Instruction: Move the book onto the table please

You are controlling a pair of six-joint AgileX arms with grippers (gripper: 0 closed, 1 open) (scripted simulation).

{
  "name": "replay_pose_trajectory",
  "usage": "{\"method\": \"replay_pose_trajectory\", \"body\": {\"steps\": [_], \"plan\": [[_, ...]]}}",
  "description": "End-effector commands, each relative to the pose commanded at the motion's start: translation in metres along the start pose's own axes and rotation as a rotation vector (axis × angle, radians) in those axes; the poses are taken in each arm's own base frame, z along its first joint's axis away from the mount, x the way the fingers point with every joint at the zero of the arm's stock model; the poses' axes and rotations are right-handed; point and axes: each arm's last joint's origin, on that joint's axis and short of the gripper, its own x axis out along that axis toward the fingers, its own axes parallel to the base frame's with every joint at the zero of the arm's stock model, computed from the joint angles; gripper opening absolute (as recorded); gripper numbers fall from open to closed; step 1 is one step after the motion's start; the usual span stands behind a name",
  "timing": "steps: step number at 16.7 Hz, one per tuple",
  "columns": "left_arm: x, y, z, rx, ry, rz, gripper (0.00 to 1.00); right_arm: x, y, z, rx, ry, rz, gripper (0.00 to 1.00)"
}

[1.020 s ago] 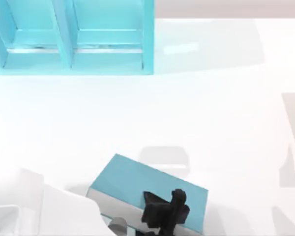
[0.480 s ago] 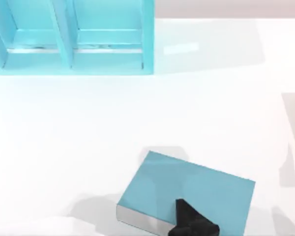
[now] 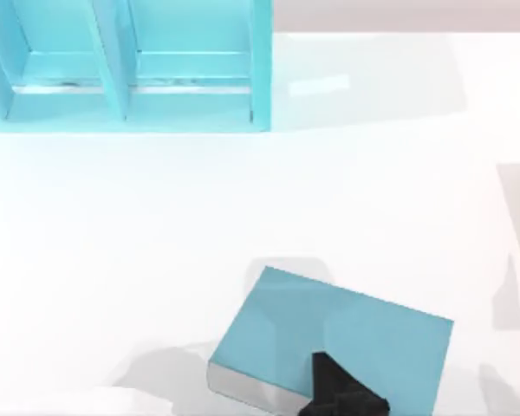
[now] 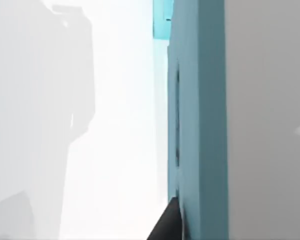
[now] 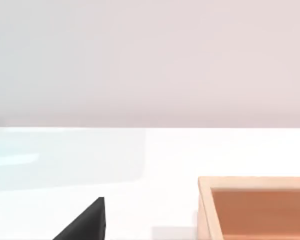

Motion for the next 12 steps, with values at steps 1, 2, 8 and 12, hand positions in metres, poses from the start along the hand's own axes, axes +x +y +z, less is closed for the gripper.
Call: {"method": "replay_pose_trajectory", "body": {"steps": [1,2,8,12], "plan": [[-0.002,0.0,0.0,-0.001,0.001,0.0,0.0,0.0,0.0,0.0,0.0,0.0,0.0,1.0],[-0.003,0.0,0.0,-0.002,0.002,0.0,0.0,0.0,0.0,0.0,0.0,0.0,0.0,1.0],[-0.003,0.001,0.0,0.0,0.0,-0.001,0.0,0.0,0.0,0.0,0.0,0.0,0.0,1.0],[0.002,0.022,0.0,0.002,-0.002,0.001,0.0,0.0,0.0,0.0,0.0,0.0,0.0,1.0]]}}
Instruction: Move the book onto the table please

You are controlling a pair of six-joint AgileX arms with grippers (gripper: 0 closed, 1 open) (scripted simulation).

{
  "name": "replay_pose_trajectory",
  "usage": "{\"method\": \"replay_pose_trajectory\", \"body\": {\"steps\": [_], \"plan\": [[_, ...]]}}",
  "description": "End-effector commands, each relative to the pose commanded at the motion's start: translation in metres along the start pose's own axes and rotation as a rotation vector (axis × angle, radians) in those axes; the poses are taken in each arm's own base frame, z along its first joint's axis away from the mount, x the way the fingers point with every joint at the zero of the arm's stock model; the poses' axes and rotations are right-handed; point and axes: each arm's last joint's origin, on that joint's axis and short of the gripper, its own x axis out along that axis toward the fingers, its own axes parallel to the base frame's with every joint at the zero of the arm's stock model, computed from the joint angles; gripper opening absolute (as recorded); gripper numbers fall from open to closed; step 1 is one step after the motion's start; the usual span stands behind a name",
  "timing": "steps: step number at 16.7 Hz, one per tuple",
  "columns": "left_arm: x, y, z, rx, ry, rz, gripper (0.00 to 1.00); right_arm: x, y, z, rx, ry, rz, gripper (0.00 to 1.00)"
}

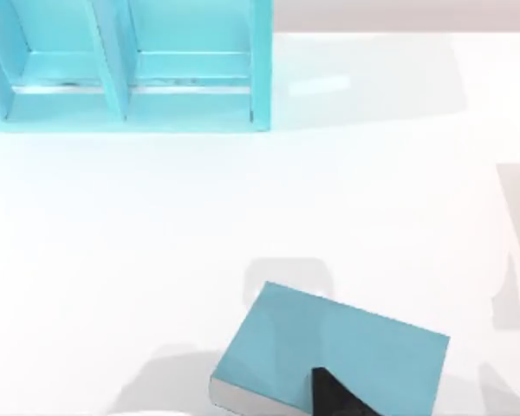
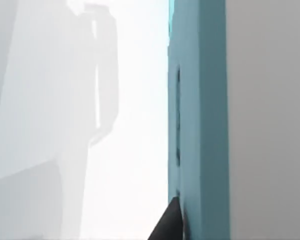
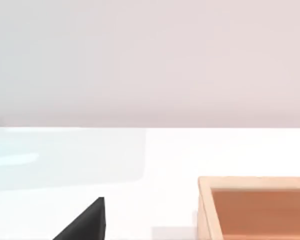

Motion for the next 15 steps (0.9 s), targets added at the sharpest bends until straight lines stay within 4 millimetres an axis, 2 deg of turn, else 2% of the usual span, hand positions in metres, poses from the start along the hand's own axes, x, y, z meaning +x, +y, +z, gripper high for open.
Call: {"method": "replay_pose_trajectory", "body": {"steps": [2,5,15], "plan": [[0.002,0.0072,-0.0002,-0.002,0.001,-0.001,0.0,0.0,0.0,0.0,0.0,0.0,0.0,1.0],[0.0021,0.0076,-0.0002,-0.002,0.001,-0.001,0.0,0.0,0.0,0.0,0.0,0.0,0.0,1.0],[0.0021,0.0076,-0.0002,-0.002,0.001,-0.001,0.75,0.0,0.0,0.0,0.0,0.0,0.0,1.0]]}}
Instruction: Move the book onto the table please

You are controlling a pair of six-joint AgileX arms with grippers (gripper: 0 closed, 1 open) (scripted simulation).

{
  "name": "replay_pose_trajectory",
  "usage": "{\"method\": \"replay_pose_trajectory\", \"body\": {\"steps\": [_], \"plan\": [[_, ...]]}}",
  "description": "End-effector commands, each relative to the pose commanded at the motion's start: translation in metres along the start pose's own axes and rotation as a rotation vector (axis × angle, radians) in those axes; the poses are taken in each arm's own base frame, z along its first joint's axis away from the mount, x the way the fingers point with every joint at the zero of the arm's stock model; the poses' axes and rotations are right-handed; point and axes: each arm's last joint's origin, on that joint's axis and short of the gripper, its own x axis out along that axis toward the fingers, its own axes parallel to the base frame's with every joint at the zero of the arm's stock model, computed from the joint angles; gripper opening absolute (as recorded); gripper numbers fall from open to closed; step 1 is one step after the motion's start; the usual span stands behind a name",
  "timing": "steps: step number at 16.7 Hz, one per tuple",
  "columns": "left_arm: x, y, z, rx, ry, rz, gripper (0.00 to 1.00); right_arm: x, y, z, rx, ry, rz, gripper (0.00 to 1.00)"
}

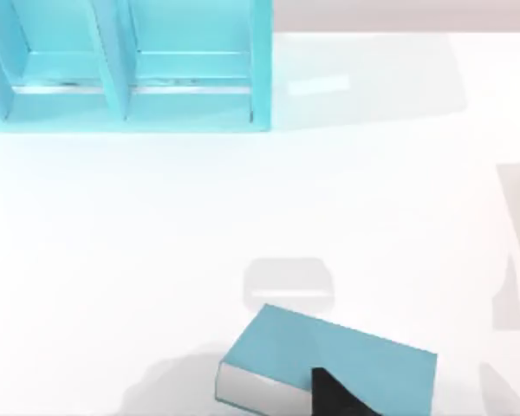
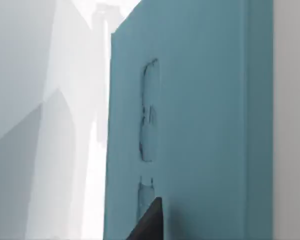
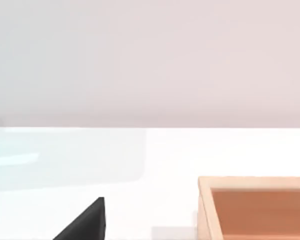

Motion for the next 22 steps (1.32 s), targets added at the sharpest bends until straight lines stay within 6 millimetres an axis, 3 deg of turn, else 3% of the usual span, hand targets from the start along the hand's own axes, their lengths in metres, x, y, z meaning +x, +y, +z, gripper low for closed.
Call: {"method": "replay_pose_trajectory", "body": {"steps": [3,4,14,17,22], "plan": [[0.0,0.0,0.0,0.0,0.0,0.0,0.98,0.0,0.0,0.0,0.0,0.0,0.0,1.0],[0.0,0.0,0.0,0.0,0.0,0.0,1.0,0.0,0.0,0.0,0.0,0.0,0.0,1.0],[-0.004,0.002,0.0,0.005,0.002,0.003,1.0,0.0,0.0,0.0,0.0,0.0,0.0,1.0],[-0.025,0.012,0.0,0.025,0.006,0.019,1.0,0.0,0.0,0.0,0.0,0.0,0.0,1.0],[-0.088,0.024,0.005,0.035,0.003,0.027,1.0,0.0,0.0,0.0,0.0,0.0,0.0,1.0]]}}
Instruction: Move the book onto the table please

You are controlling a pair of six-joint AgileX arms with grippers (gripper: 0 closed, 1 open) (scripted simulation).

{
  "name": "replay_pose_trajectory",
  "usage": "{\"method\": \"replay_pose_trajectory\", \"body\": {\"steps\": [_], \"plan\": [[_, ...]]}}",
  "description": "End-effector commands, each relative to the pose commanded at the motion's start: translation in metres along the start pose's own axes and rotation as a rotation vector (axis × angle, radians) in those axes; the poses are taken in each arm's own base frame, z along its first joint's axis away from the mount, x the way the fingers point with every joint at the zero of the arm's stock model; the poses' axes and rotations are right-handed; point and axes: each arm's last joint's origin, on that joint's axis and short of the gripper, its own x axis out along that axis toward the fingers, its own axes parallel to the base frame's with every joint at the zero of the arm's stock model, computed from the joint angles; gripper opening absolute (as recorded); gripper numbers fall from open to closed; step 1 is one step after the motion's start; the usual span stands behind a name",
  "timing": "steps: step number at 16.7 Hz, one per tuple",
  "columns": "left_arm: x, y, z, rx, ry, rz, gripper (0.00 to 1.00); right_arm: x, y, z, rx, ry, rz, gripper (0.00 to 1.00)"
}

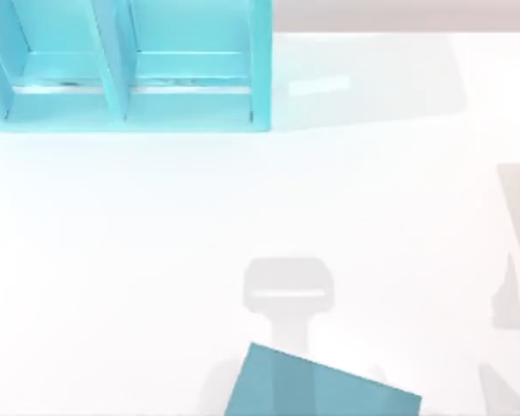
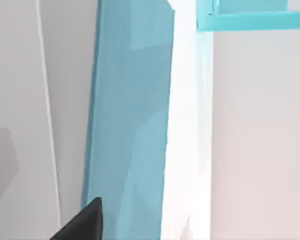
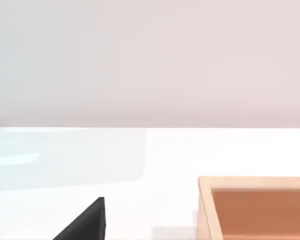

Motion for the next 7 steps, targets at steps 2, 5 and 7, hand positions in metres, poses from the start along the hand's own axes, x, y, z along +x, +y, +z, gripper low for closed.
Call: {"method": "replay_pose_trajectory", "body": {"steps": [2,5,7], "plan": [[-0.026,0.003,0.005,-0.012,-0.002,-0.009,1.0,0.0,0.0,0.0,0.0,0.0,0.0,1.0],[-0.053,0.007,0.013,-0.03,-0.002,-0.024,1.0,0.0,0.0,0.0,0.0,0.0,0.0,1.0],[-0.058,0.008,0.014,-0.033,-0.002,-0.027,1.0,0.0,0.0,0.0,0.0,0.0,0.0,1.0]]}}
